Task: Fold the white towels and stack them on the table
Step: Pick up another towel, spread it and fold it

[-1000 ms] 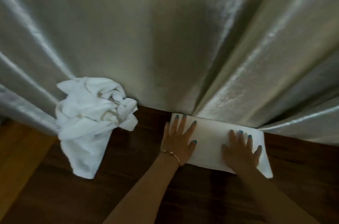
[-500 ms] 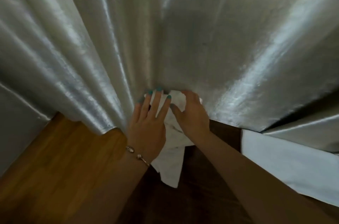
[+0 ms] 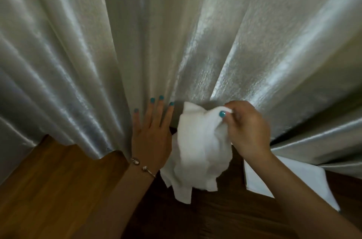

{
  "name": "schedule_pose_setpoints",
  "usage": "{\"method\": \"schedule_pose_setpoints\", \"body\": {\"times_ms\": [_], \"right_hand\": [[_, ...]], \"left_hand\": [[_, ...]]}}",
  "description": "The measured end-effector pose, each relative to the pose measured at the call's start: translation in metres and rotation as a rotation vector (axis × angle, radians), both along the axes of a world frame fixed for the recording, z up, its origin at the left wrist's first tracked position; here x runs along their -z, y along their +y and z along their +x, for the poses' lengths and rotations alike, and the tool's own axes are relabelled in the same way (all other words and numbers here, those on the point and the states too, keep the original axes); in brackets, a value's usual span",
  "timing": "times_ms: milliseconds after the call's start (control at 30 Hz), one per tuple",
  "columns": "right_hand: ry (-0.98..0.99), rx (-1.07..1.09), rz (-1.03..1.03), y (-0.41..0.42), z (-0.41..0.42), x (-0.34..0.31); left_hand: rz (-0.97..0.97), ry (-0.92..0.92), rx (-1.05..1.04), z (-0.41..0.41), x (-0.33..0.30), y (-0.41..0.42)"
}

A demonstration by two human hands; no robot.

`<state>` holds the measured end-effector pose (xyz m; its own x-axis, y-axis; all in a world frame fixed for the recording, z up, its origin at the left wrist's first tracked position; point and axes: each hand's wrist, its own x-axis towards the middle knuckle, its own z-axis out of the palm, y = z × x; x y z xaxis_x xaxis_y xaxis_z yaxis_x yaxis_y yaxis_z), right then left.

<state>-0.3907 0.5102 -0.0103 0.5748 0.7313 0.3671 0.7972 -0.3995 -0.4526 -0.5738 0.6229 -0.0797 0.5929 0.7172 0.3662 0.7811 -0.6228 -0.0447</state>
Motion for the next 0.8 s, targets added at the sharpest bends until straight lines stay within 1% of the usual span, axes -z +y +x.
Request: {"method": "schedule_pose_setpoints", "body": {"times_ms": [33, 133, 167, 267, 300, 367, 400, 433, 467, 500, 600, 700, 733, 800], "right_hand": [[0.031, -0.037, 0.034, -0.009, 0.003, -0.011], [0.101, -0.183, -0.096, -0.025, 0.017, -0.029], [0.127, -0.173, -0.057, -0.032, 0.02, -0.037], [0.248, -0.035, 0.192, -0.05, 0.02, -0.066], [0.294, -0.047, 0.185, -0.053, 0.019, -0.073], [0.34, -0.137, 0.043, -0.056, 0.013, -0.083], [0.344, -0.143, 0.038, -0.056, 0.012, -0.085], [0.34, -0.115, 0.087, -0.055, 0.009, -0.089], [0.331, -0.078, 0.145, -0.053, 0.007, -0.094], [0.319, -0.071, 0.16, -0.05, 0.004, -0.096], [0.229, -0.212, -0.044, -0.04, -0.006, -0.1], [0.109, -0.244, 0.072, -0.041, -0.008, -0.109], [0.055, -0.294, 0.056, -0.042, -0.009, -0.114], [-0.088, -0.446, -0.057, -0.05, -0.01, -0.123]], "left_hand": [[-0.003, -0.007, -0.006, 0.002, -0.01, -0.002], [-0.027, -0.054, 0.01, 0.012, -0.042, -0.012], [-0.042, -0.069, 0.03, 0.015, -0.053, -0.018], [-0.049, -0.091, 0.085, 0.02, -0.078, -0.03], [-0.058, -0.109, 0.097, 0.021, -0.085, -0.031], [-0.084, -0.148, 0.092, 0.022, -0.098, -0.033], [-0.093, -0.159, 0.08, 0.02, -0.103, -0.035], [-0.105, -0.18, 0.071, 0.017, -0.108, -0.036], [-0.115, -0.211, 0.066, 0.013, -0.111, -0.036], [-0.126, -0.241, 0.061, 0.01, -0.114, -0.035], [-0.164, -0.298, 0.039, 0.001, -0.122, -0.034], [-0.304, -0.362, 0.06, -0.005, -0.135, -0.03], [-0.357, -0.409, 0.066, -0.006, -0.142, -0.03], [-0.462, -0.549, 0.125, -0.002, -0.159, -0.038]]}}
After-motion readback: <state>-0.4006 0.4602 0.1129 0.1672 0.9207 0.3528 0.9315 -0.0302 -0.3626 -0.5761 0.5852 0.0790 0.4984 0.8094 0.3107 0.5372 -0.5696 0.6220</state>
